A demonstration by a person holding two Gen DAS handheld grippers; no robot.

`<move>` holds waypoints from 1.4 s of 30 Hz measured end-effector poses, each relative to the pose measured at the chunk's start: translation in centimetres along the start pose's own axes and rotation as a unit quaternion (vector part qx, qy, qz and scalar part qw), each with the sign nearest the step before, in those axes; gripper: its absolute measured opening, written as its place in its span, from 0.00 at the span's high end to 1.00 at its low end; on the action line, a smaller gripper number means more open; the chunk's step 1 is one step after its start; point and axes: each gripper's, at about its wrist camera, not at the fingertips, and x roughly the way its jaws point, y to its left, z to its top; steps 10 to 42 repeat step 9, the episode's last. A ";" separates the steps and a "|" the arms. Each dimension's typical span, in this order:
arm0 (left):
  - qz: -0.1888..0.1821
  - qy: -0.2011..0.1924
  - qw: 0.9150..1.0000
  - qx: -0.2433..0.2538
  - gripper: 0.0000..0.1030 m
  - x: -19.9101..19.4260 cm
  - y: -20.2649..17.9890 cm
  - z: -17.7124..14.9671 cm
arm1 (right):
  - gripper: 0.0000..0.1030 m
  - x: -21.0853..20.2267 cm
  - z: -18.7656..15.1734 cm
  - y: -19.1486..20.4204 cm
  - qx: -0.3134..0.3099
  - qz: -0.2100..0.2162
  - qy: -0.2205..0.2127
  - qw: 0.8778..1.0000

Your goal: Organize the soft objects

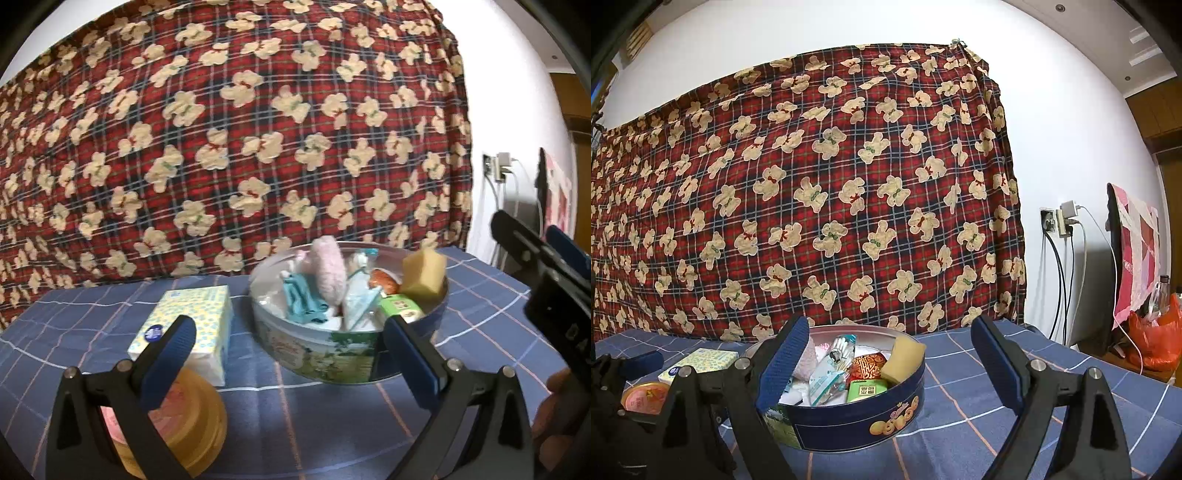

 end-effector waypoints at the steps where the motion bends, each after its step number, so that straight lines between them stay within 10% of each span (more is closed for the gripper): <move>1: -0.001 -0.001 1.000 0.002 0.00 -0.1 -0.1 -0.1 | 0.11 0.0 0.0 0.0 0.000 0.000 0.000 1.000; 42: 0.002 0.003 1.000 0.002 0.00 -0.6 -0.1 -0.4 | 0.11 0.1 0.0 -0.1 0.001 -0.002 0.000 1.000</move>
